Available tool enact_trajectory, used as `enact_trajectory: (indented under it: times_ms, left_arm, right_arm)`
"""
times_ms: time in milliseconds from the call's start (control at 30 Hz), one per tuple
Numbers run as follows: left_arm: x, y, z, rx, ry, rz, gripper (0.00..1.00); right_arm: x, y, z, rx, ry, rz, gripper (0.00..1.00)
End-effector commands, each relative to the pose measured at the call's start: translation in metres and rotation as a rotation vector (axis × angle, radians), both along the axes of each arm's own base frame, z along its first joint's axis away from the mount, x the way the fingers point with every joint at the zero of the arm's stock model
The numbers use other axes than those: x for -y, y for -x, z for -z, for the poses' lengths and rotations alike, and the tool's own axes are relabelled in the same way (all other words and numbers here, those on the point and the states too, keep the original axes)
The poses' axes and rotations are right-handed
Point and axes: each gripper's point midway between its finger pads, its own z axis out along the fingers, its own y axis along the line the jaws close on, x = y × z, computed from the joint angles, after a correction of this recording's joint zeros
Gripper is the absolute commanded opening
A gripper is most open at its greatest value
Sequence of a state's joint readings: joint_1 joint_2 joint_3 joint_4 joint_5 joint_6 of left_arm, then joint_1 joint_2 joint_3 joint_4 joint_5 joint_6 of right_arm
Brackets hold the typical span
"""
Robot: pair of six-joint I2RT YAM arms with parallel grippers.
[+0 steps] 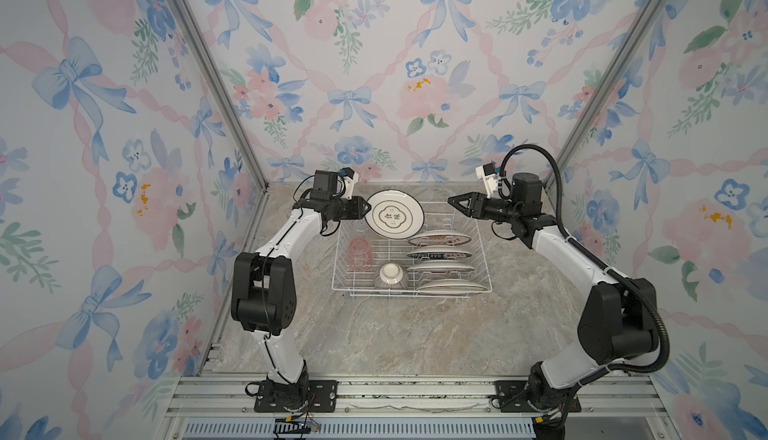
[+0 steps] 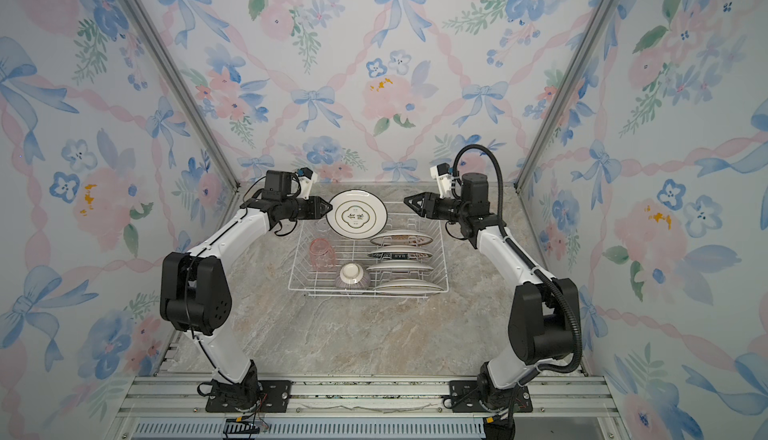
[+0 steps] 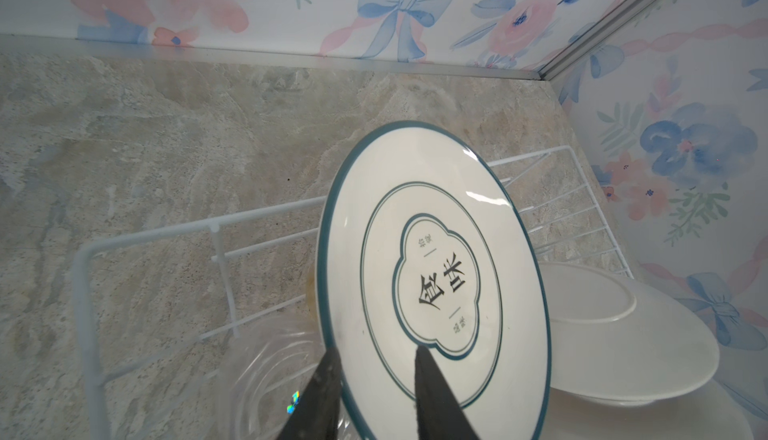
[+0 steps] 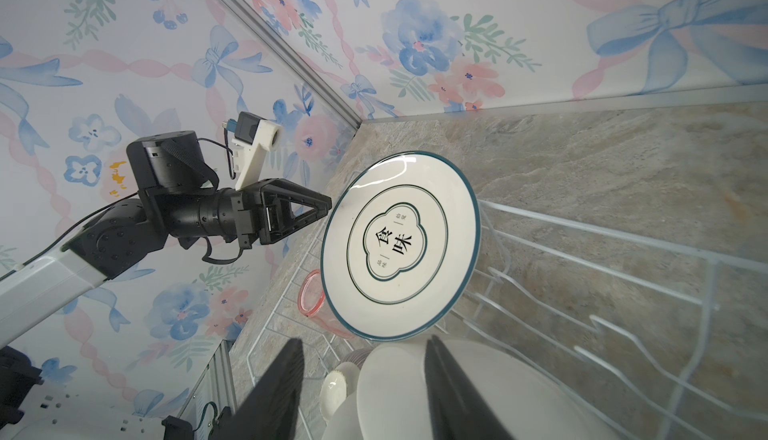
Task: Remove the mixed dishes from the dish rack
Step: 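Hold the plate up with the left gripper and grasp its rim with the right gripper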
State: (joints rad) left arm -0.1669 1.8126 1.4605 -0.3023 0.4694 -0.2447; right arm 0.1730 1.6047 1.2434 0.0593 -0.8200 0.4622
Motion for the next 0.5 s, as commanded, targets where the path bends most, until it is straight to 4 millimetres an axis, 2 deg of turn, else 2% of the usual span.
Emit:
enact_trajectory:
  times_ms: [0,233,467]
  left_arm:
    - [-0.005,-0.002,0.013,-0.036,-0.007,-0.005,0.34]
    - [-0.006,-0.004,0.025,-0.057,-0.008,0.002,0.35]
    - [0.004,-0.009,0.031,-0.079,0.040,0.049,0.25]
  right_arm:
    - [-0.002,0.007,-0.015,0.039,-0.024,-0.015,0.50]
    - [0.000,0.004,-0.013,0.034,-0.029,-0.007,0.50]
    - [0.000,0.003,-0.008,0.024,-0.026,-0.001,0.50]
